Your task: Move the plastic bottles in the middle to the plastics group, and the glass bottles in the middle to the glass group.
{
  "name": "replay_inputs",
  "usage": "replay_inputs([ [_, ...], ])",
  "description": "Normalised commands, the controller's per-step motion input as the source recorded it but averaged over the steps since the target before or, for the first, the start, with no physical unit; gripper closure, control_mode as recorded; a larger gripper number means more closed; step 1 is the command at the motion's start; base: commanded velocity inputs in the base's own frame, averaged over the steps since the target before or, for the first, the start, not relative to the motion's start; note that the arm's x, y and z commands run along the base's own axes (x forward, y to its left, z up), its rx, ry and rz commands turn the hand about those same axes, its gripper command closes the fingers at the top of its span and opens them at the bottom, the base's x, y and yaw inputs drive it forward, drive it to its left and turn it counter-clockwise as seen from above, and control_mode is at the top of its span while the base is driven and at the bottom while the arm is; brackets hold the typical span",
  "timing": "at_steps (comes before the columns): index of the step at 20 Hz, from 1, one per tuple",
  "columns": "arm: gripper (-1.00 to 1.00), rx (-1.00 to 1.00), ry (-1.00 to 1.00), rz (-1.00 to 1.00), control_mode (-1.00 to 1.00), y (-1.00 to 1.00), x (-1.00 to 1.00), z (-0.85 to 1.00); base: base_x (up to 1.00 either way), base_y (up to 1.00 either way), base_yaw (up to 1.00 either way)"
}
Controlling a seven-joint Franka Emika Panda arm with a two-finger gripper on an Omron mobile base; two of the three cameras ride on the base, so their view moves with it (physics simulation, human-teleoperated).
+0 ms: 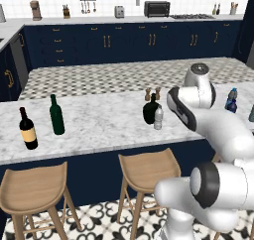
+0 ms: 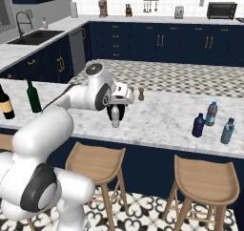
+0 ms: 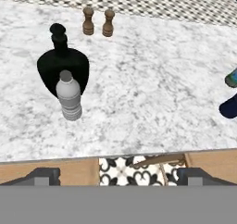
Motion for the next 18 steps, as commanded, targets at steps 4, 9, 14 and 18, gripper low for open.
replay_inputs([
  [4,-1.00,0.14,-0.05,0.13,-1.00,0.70,0.00,-0.41,0.00,0.00,0.00],
  [9,-1.00,0.09,-0.04,0.18,-1.00,0.20,0.25,-0.38,0.00,0.00,0.00],
  [14,-1.00,0.01,0.03,0.03,-1.00,0.00,0.34,0.01,0.00,0.00,0.00],
  [18,-1.00,-0.02,0.01,0.00,-1.00,0.02,0.32,-0.03,0.00,0.00,0.00],
])
